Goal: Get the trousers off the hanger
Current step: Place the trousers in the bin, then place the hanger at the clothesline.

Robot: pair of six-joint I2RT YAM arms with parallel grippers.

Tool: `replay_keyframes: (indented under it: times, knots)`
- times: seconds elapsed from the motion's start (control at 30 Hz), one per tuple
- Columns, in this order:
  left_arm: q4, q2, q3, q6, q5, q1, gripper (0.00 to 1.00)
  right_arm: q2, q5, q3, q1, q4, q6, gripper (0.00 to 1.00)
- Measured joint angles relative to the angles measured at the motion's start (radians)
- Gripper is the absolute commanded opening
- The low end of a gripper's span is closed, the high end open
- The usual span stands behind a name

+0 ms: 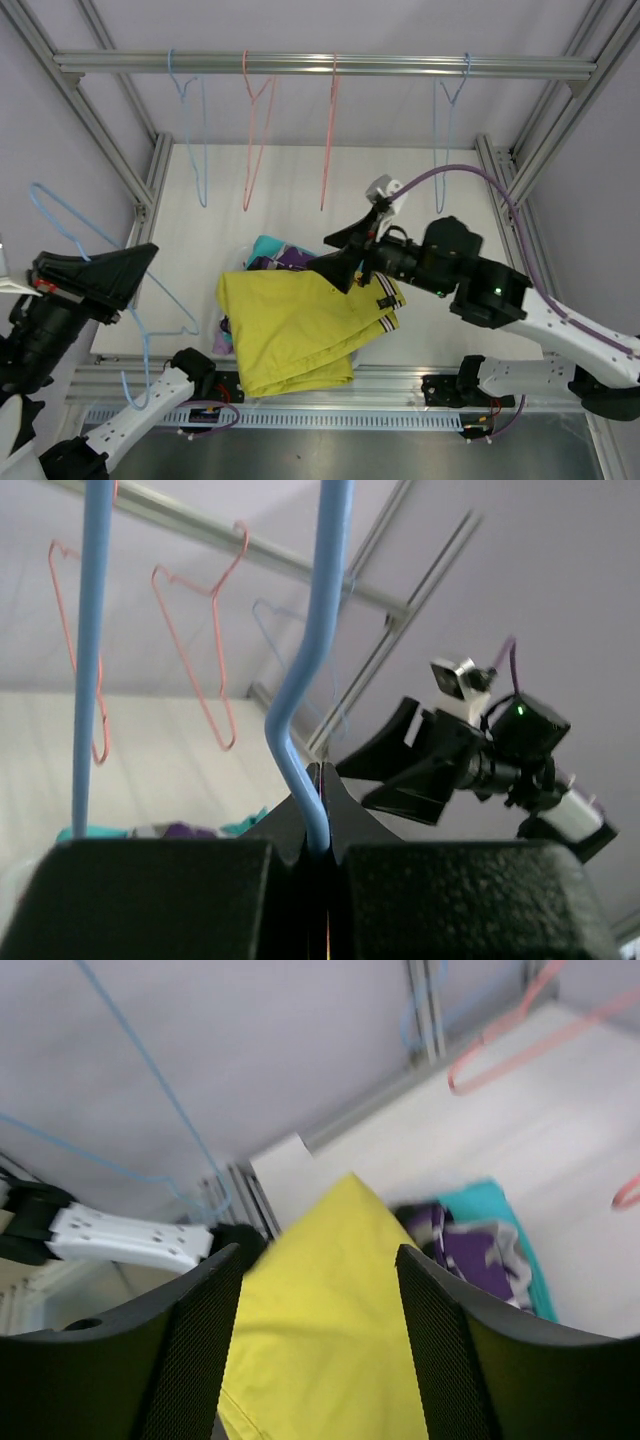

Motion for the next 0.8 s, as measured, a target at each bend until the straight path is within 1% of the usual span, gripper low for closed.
replay_keyframes:
  times: [0.1,0.2,0.27,0.33,0.53,0.67,0.8]
  knots:
    - [0.063,0.042,0.059,-0.051,-0.026,0.0,0.0,-0.065,-0.04,0.035,0.0,0.031,-0.028,0.69]
    - [0.139,0.044,0.025,-0.138,-0.029,0.0,0.0,-0.097,-0.114,0.02,0.0,0.086,-0.052,0.69]
    - [0.183,0.056,-0.006,-0.204,-0.028,0.0,0.0,-0.084,-0.184,0.006,0.0,0.126,-0.069,0.69]
    - [0.221,0.085,-0.026,-0.272,-0.021,0.0,0.01,-0.053,-0.253,-0.001,0.0,0.157,-0.08,0.7]
    - [0.319,0.18,-0.094,-0.449,0.018,0.0,0.01,0.124,-0.458,0.011,0.0,0.211,-0.102,0.7]
    - [0.339,0.217,-0.111,-0.511,0.032,0.0,0.0,0.203,-0.563,0.015,-0.001,0.248,-0.1,0.71]
    - [0.353,0.2,-0.127,-0.538,0.034,0.0,0.0,0.247,-0.624,0.022,-0.001,0.311,-0.089,0.71]
